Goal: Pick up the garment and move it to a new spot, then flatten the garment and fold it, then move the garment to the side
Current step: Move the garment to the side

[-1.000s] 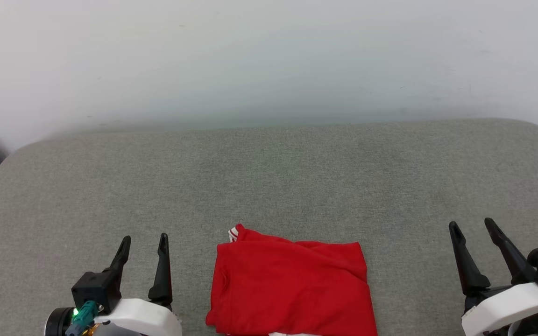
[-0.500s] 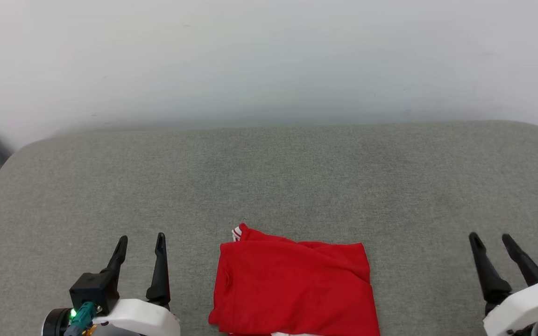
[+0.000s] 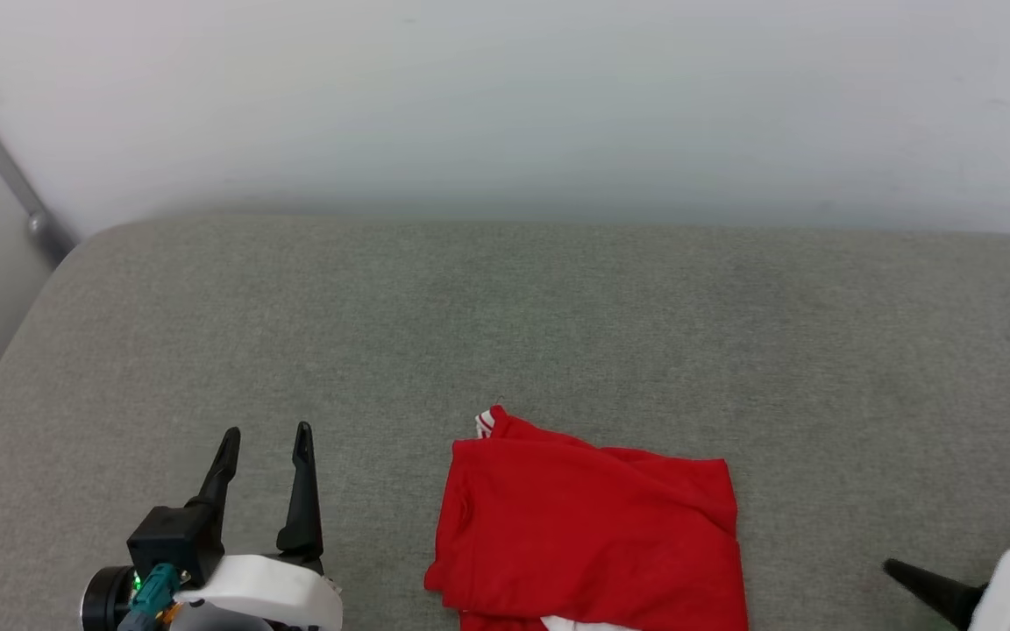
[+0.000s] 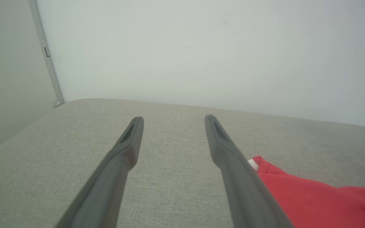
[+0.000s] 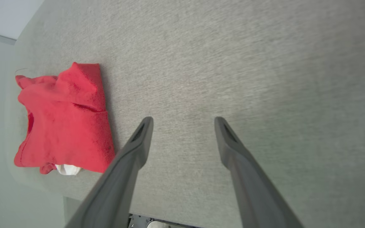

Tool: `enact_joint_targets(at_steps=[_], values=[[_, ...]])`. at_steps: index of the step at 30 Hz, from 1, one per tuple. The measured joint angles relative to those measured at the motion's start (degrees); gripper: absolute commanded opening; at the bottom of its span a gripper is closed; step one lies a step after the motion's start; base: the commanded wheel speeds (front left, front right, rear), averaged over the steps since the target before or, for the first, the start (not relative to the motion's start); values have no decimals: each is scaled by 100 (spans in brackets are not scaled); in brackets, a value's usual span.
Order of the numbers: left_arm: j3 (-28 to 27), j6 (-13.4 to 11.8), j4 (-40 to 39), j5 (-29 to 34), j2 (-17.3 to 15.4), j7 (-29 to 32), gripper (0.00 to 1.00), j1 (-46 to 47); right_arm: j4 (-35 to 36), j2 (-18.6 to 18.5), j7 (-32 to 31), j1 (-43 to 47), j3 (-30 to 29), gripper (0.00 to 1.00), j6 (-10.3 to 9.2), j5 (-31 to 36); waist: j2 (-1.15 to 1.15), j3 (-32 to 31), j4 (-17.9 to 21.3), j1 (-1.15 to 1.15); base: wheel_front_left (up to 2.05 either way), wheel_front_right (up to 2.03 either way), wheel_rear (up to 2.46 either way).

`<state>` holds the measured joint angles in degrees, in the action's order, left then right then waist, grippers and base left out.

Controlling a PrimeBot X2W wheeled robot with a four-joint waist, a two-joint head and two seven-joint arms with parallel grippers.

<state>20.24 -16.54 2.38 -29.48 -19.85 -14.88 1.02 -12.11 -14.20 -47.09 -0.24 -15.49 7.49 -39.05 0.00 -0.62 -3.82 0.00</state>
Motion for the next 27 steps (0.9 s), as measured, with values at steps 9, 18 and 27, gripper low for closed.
enact_joint_targets(at_steps=[9, 18, 27], values=[[-46, 197, -29, 175, 158, -3, 100, 282, -598, 777, -943, -686, -14, 100, 0, -889, 0, 386, -410, 0, 0, 0, 0], [-119, 353, 57, 335, 347, -18, 100, 427, -1482, 976, -896, -1284, 245, 100, 1, -1611, 0, 647, -721, 0, 0, 0, 0], [-259, 441, 170, 469, 439, -18, 100, 429, -1782, 959, -731, -1486, 881, 0, 1, -1895, 0, 624, -690, 0, 0, 0, 0]])
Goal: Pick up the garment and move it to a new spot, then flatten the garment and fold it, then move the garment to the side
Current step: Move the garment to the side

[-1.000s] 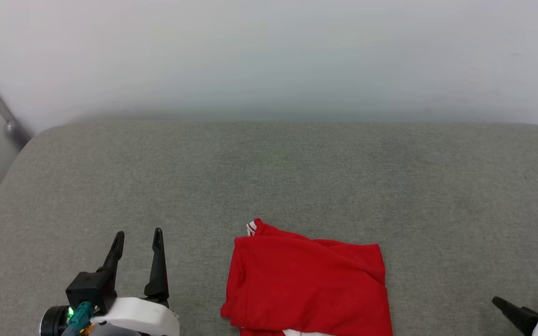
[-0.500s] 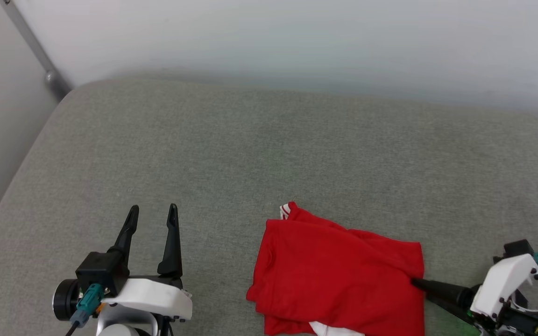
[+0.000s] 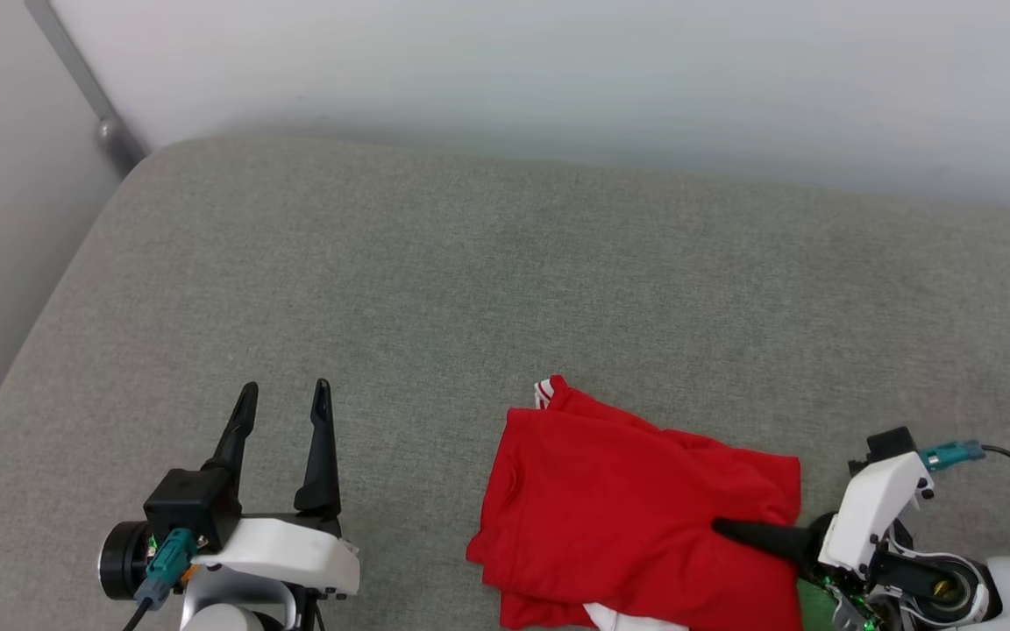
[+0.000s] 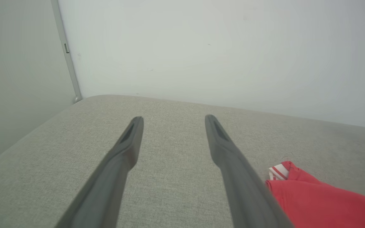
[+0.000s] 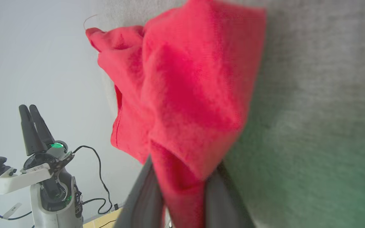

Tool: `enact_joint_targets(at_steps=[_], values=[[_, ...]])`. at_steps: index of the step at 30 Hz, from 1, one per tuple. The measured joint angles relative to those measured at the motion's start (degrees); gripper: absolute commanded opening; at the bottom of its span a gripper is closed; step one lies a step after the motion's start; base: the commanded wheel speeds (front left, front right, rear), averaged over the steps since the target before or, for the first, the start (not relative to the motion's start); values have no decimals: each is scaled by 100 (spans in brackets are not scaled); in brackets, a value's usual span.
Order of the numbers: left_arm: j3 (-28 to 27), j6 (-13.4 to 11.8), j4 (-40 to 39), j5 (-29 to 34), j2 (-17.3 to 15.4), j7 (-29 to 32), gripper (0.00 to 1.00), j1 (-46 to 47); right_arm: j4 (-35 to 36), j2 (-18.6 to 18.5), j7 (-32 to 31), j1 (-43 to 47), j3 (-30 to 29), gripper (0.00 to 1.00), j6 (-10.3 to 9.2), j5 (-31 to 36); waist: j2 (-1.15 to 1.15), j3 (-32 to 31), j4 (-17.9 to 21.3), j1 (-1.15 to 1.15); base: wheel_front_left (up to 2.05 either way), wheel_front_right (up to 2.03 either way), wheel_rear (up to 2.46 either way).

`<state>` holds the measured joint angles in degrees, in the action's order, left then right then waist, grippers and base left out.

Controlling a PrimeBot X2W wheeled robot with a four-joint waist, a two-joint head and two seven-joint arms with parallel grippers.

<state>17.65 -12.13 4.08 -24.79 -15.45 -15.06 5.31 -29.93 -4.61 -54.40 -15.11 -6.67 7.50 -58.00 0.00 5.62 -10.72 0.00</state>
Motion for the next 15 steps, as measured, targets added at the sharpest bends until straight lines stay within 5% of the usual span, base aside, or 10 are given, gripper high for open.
enact_joint_targets(at_steps=[5, 15], values=[[-54, 1, 78, 37, 1, -1, 100, -51, 358, -302, 311, -16, 650, 0, 0, 137, 0, -153, 137, 0, 0, 0, 0], [-105, -1, 52, 42, -13, -1, 100, -277, 610, -1400, 1402, -159, 2268, 0, 0, 1644, 0, -452, 805, 0, 0, 0, 0]])
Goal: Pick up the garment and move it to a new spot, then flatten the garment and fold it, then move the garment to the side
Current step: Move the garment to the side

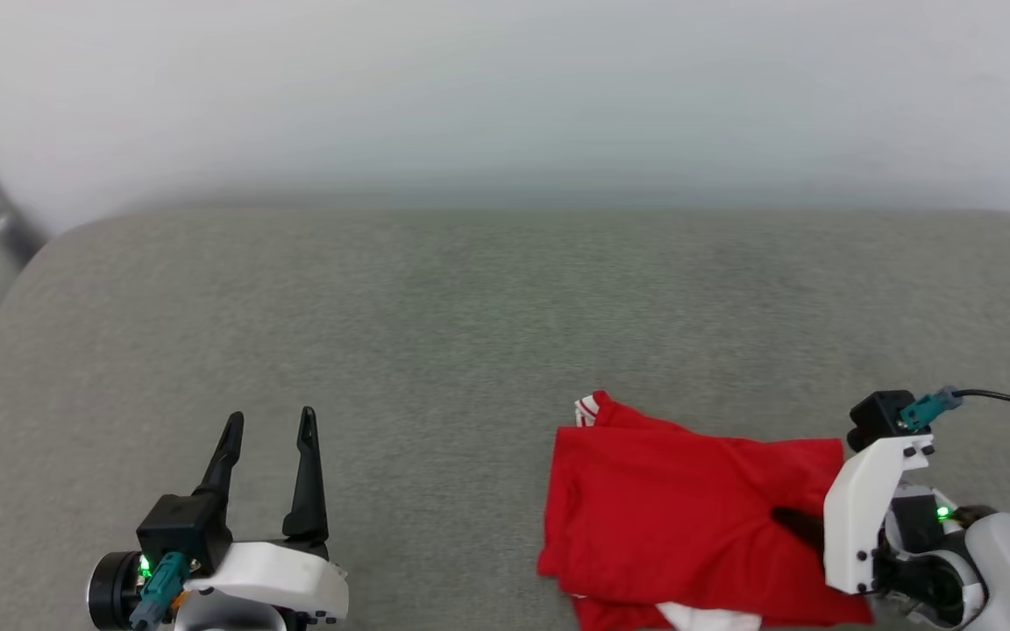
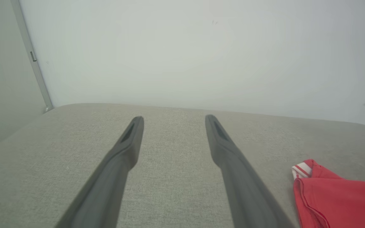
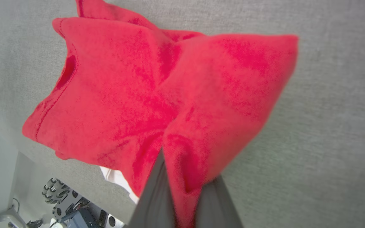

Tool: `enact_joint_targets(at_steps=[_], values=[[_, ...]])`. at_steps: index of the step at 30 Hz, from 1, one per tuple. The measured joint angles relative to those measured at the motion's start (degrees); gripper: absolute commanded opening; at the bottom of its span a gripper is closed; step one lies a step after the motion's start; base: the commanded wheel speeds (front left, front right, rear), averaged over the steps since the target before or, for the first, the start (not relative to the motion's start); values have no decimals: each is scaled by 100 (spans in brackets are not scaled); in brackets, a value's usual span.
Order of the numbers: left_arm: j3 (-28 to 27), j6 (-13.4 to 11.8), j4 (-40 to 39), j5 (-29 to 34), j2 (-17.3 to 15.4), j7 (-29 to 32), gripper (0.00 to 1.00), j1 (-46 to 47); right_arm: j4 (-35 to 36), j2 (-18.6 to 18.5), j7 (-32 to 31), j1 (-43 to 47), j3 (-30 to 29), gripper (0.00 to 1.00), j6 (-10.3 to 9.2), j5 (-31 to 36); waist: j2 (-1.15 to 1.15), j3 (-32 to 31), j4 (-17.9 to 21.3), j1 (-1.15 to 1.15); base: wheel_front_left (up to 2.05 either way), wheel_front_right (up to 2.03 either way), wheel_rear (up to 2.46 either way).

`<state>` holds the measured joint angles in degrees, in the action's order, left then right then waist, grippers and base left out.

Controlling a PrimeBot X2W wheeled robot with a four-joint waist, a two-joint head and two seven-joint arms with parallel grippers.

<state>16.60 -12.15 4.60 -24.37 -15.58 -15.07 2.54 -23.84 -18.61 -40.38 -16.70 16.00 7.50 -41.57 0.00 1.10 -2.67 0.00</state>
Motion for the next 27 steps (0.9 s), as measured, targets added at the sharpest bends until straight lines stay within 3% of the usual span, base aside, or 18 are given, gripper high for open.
enact_joint_targets(at_steps=[10, 18, 27], values=[[57, -20, -412, 199, 11, 0, 100, 172, -328, -659, 404, -640, 13, 0, 1, 756, 0, 199, 1048, 0, 0, 0, 0], [274, 121, -914, 591, -190, 282, 100, 1149, -838, -926, 1004, -1578, -605, 0, 1, 1024, 0, 1339, 1648, 0, 0, 0, 0], [467, 311, -1232, 929, -370, 658, 100, 2168, -1807, -1177, 2161, -2572, -1500, 0, 1, 1508, 0, 2740, 2084, -2, 0, 0, 0]])
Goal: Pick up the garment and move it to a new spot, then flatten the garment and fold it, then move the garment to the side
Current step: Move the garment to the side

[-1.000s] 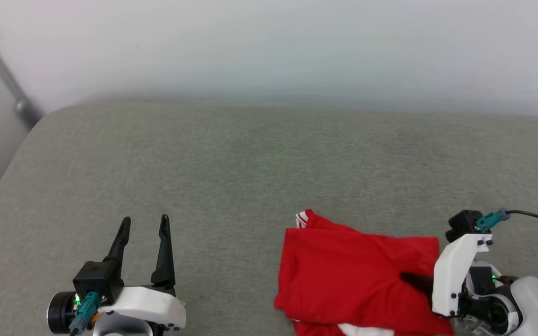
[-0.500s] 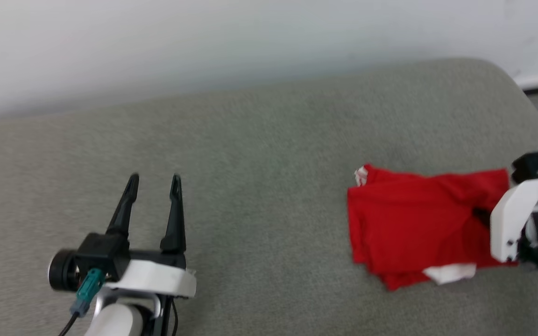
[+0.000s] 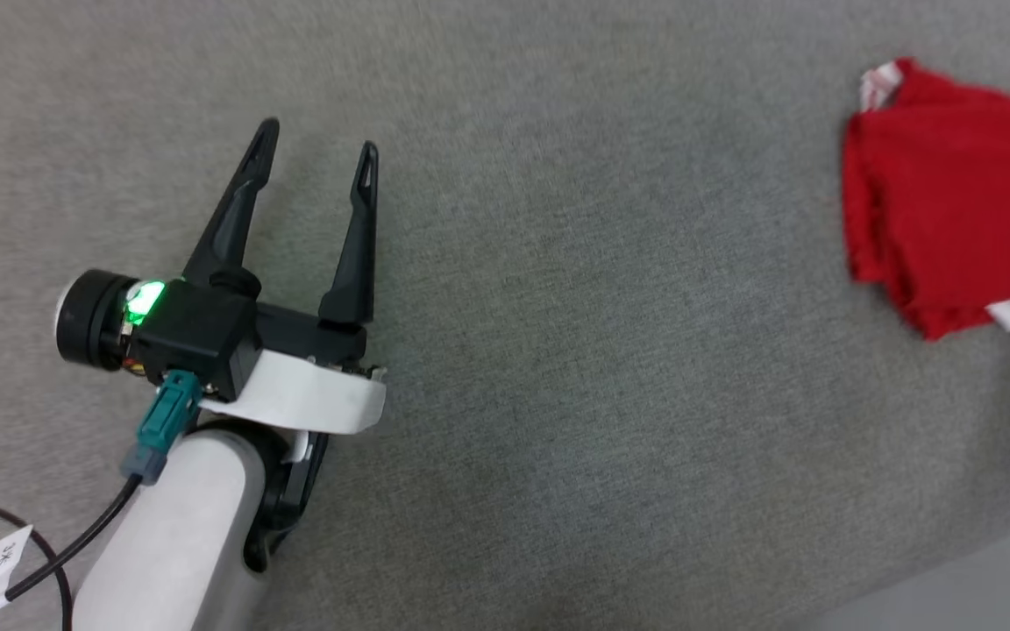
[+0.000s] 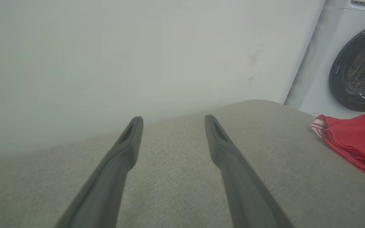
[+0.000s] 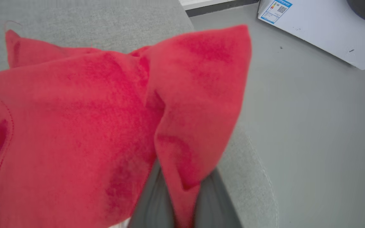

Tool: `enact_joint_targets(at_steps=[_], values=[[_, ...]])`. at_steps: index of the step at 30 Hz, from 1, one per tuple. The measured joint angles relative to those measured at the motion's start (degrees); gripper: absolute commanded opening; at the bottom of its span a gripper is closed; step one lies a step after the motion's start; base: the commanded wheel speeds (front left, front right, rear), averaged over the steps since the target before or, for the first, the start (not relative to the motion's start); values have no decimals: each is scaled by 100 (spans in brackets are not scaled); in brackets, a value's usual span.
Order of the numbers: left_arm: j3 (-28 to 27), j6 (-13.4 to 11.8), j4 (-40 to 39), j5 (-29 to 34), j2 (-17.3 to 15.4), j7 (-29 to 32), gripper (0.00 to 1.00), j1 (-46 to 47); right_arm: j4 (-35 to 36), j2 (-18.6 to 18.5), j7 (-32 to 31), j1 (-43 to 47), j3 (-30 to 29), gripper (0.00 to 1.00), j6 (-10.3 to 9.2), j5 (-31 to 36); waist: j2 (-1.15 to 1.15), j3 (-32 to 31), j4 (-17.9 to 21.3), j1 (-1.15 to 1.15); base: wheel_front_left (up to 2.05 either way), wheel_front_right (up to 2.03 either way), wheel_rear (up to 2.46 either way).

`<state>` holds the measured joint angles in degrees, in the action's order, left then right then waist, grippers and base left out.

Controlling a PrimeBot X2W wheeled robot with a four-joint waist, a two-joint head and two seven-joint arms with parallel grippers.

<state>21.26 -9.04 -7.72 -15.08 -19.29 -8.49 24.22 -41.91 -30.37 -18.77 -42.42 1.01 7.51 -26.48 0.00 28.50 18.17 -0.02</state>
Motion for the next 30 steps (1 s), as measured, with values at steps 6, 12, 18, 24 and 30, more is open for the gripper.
enact_joint_targets(at_steps=[6, 12, 18, 24, 30], values=[[91, 56, -202, 126, -25, 130, 100, 346, -474, -79, 1006, -530, -501, 0, 1, 353, 0, 699, 85, 0, 0, 0, 0], [110, 66, -275, 176, -93, 203, 100, 458, -1031, 96, 1986, -917, -896, 39, 0, 765, 0, 1141, 36, 0, 0, 0, 0], [91, 62, -171, 127, -99, 119, 100, 478, -1590, 201, 2692, -1053, -1125, 100, 1, 1181, 0, 1139, -67, 0, 0, 0, 0], [70, 20, 96, -8, -57, -57, 100, 208, -1859, 197, 2982, -1042, -1151, 100, 1, 1483, 0, 739, -87, 1, 0, 0, 0], [37, -76, 371, -250, 40, -249, 100, -304, -1758, 355, 3089, -637, -813, 100, 1, 1458, 0, 62, -93, 1, 0, 0, 0]])
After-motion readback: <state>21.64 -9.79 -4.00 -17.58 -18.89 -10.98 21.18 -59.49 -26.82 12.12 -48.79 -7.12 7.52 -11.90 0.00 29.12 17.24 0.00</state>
